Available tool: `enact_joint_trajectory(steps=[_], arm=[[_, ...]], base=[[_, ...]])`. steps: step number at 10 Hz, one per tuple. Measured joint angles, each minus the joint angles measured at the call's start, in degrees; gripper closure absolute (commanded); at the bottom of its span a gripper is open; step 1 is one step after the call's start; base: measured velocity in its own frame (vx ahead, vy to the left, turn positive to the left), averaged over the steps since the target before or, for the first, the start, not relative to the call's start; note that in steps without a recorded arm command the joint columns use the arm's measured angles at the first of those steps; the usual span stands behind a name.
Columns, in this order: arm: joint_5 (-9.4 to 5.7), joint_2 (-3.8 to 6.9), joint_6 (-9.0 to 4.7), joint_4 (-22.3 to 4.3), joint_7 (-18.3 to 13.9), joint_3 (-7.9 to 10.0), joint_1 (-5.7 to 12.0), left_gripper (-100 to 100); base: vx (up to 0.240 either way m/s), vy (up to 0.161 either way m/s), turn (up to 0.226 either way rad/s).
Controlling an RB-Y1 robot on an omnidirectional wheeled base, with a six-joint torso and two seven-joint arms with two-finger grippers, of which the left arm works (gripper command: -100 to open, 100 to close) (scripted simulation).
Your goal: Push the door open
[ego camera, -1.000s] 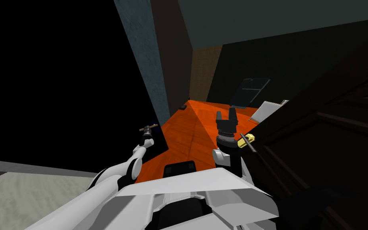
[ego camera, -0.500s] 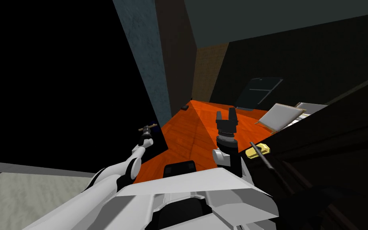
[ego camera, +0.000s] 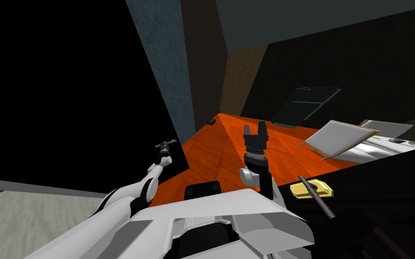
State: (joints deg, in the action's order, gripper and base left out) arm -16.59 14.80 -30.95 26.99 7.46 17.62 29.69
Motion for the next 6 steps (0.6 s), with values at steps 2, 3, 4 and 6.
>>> enact_joint_trajectory(steps=[2, 3, 4, 6], arm=[[-0.32, 0.44, 0.03, -0.36, -0.20, -0.41, -0.20, 100], [-0.51, 0.73, -0.32, -1.19, -0.28, -0.50, 0.03, 100], [-0.69, 0.99, -0.37, -1.29, -0.29, -0.48, 0.06, 100], [-0.88, 1.61, -0.59, -1.62, -0.61, -0.57, 0.18, 100]], base=[[0.171, -0.102, 0.147], [0.164, -0.082, 0.104], [0.173, -0.081, 0.095], [0.103, -0.022, 0.048]])
